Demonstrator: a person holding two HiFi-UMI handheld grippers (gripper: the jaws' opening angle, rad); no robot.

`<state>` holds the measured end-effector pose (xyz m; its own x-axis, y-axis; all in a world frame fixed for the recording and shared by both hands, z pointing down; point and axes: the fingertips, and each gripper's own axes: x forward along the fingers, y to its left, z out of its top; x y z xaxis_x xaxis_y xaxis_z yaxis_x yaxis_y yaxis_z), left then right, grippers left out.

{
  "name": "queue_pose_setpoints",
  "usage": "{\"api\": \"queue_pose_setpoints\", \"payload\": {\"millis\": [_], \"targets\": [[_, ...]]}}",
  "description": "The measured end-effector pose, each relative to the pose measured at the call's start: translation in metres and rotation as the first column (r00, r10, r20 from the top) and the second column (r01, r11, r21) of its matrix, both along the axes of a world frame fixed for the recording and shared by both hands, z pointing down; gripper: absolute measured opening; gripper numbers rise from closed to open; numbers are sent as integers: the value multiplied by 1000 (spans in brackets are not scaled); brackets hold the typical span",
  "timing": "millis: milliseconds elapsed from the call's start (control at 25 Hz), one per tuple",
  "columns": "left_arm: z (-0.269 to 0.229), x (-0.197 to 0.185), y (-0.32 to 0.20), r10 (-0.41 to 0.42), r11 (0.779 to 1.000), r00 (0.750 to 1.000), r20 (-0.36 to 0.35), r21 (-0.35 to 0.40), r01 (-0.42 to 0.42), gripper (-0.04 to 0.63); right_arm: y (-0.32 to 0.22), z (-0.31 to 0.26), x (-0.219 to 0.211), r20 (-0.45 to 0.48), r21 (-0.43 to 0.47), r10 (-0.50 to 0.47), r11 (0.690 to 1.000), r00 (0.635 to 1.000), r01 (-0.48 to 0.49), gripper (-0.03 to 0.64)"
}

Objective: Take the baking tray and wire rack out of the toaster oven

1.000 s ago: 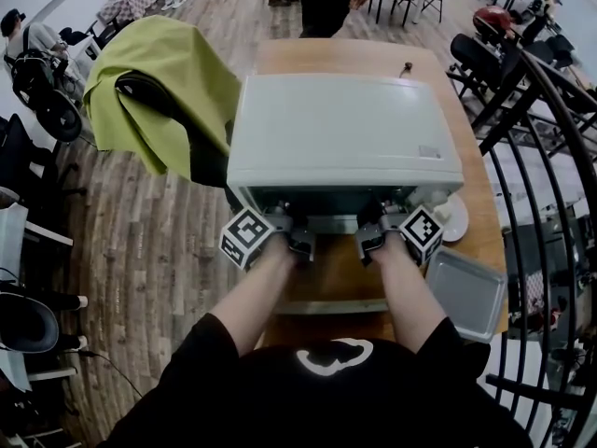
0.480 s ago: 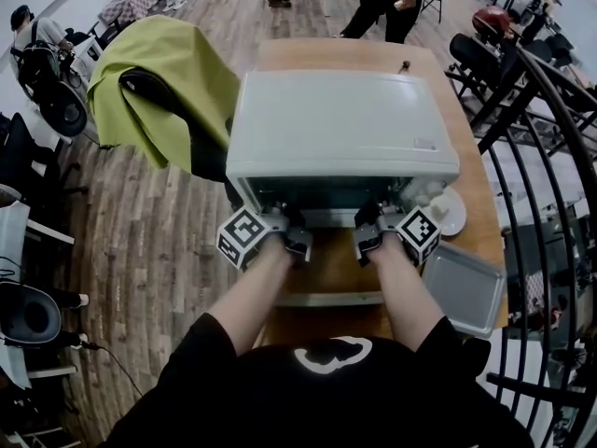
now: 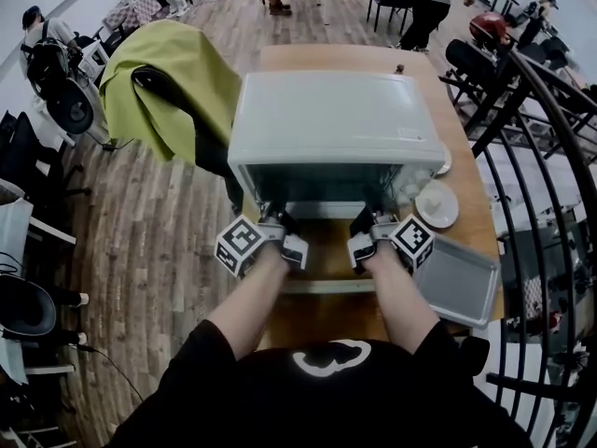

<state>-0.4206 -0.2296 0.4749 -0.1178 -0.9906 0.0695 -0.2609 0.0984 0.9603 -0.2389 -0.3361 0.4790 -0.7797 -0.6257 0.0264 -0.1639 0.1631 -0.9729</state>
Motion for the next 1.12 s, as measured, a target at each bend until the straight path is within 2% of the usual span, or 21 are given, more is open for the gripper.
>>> {"api": "queue_pose_setpoints", "payload": {"millis": [800,1120], "targets": [[-3,44,70,1,1000,1000,12,4,-1,26,71,-2,44,8,16,-36,999,999,36,14],[-8,60,98,-4,1000,1000,21,-5,5,26,99,-7,60,-30,30,-45,999,999,46,15]]}}
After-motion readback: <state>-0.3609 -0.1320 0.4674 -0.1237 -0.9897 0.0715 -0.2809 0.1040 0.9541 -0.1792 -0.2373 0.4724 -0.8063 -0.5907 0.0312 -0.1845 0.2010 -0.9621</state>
